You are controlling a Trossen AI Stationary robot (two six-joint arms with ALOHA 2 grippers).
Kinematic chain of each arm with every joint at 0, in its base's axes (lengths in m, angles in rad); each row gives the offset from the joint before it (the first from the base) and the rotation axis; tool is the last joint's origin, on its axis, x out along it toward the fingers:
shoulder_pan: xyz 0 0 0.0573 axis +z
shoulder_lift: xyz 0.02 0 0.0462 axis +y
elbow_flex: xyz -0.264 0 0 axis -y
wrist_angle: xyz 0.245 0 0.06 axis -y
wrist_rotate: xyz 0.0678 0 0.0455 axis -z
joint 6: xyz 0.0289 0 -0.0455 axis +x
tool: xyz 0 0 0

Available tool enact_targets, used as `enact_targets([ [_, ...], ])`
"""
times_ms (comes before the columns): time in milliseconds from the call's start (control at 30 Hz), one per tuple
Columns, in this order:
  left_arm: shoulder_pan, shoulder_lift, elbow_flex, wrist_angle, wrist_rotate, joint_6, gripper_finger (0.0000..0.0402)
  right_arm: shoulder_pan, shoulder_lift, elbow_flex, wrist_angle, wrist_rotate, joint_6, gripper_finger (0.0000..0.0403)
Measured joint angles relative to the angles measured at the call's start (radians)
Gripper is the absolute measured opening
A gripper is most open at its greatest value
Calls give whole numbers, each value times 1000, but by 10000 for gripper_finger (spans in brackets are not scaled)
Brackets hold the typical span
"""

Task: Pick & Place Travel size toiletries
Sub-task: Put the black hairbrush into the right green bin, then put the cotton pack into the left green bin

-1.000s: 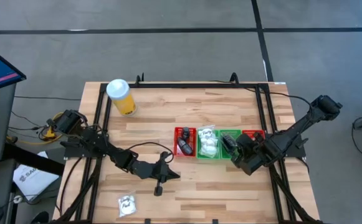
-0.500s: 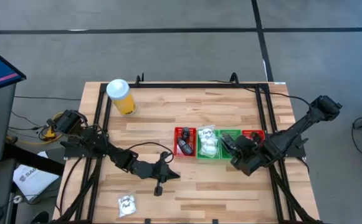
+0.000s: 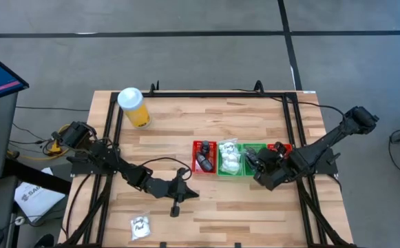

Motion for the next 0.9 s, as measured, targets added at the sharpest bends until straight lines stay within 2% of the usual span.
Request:
enact_targets([
  [100,0,0,0,0,0,0,0,-12,0,0,-8,0,3,148],
  [267,0,0,0,0,0,0,0,-14,0,26,20,-16,-81,132],
  [567,-11,0,0,0,0,-29,0,-21,0,116,70,-15,-203,123],
  [700,-50,0,0,-1,0,-33,0,-6,0,116,161,-23,-274,125],
  [900,-141,0,0,-44,1,-152,0,33,0,116,243,-27,-328,123],
])
